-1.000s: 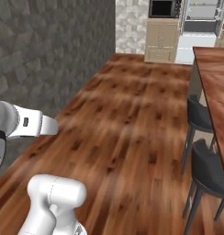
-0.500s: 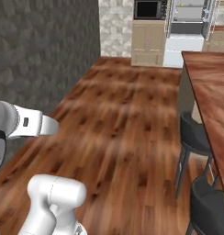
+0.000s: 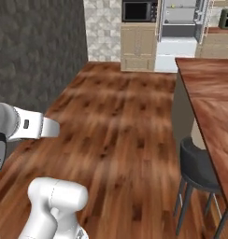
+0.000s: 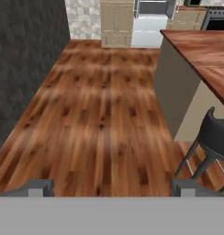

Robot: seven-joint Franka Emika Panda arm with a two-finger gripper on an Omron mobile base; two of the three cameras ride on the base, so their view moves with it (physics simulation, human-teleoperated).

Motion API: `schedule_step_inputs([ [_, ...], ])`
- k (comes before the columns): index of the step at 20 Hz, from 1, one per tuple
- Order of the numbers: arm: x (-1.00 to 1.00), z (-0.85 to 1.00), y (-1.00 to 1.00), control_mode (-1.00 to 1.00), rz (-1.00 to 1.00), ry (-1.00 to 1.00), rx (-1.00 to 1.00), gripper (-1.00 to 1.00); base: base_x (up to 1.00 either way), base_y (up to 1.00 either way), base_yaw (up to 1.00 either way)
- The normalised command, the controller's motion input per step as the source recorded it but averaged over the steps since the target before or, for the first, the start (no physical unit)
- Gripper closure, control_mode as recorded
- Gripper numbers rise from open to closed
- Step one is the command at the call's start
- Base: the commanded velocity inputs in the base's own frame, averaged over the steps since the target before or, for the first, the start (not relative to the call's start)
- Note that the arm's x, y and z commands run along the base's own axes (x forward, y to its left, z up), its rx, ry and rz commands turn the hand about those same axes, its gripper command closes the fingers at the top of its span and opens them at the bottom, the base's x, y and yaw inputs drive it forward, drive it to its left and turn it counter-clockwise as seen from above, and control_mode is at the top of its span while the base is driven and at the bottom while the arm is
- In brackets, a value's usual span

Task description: Gather the corn and mushroom from the fridge and place them on a tray on the dining counter. Then gather the chicken drumstick and fish from the fridge and place them on the other tray.

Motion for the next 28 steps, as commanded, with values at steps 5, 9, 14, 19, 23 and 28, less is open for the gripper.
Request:
schedule_step_inputs([
  [5, 0.00, 0.00, 0.00, 1.00, 0.00, 0.00, 0.00, -1.00, 1.00, 0.26, -0.16],
  [9, 0.00, 0.00, 0.00, 1.00, 0.00, 0.00, 0.00, -1.00, 1.00, 0.32, -0.14],
  [14, 0.00, 0.00, 0.00, 1.00, 0.00, 0.00, 0.00, -1.00, 1.00, 0.28, -0.09],
  [19, 0.00, 0.00, 0.00, 1.00, 0.00, 0.00, 0.00, -1.00, 1.00, 0.21, -0.07],
  [23, 0.00, 0.00, 0.00, 1.00, 0.00, 0.00, 0.00, -1.00, 1.00, 0.20, -0.09],
  [28, 0.00, 0.00, 0.00, 1.00, 0.00, 0.00, 0.00, -1.00, 1.00, 0.16, -0.09],
])
